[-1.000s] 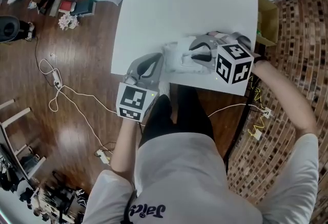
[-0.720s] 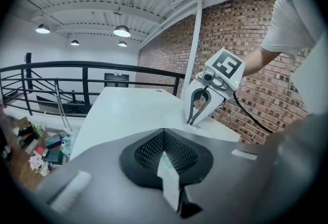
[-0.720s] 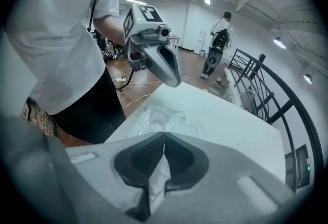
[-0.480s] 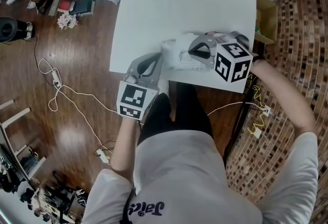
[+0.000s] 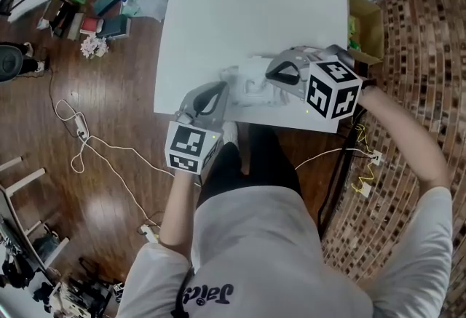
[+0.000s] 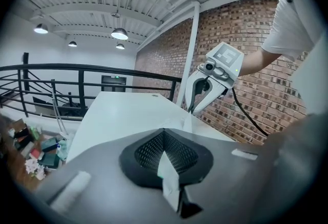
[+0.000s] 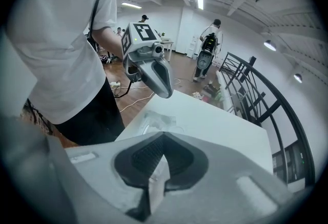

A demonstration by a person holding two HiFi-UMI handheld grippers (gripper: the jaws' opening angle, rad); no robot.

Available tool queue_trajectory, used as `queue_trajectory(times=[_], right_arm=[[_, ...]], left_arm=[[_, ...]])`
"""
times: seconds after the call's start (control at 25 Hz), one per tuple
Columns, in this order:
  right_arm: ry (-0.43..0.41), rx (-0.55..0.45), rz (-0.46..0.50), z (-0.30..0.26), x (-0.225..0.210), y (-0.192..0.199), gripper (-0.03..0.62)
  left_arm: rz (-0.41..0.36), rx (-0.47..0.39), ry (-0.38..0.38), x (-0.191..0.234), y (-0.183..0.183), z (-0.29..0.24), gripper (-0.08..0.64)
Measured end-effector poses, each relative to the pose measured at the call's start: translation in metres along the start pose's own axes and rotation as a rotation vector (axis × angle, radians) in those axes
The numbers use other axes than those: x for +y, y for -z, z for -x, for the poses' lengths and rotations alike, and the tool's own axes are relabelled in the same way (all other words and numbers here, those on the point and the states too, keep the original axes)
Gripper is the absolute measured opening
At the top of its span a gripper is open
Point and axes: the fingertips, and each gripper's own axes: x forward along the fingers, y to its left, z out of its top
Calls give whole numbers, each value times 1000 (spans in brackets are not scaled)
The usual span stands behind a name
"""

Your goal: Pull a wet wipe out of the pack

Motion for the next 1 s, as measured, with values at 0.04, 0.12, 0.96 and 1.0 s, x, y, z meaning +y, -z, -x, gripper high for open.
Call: queue_trajectory(times=[0.04, 0.12, 0.96, 1.0], right_arm=[[6, 2, 2, 5, -1, -1, -9], [21, 1, 5, 16, -4, -5, -9], [269, -22, 14, 159, -37, -47, -9], [290, -25, -4, 167, -42, -44, -9]], left_arm=[[-3, -4, 2, -1, -4, 0, 15], [-8, -15, 3, -2, -12, 2, 15], [-124, -132, 68, -38, -117, 4, 15], [-135, -139, 77, -41, -121, 1, 15]])
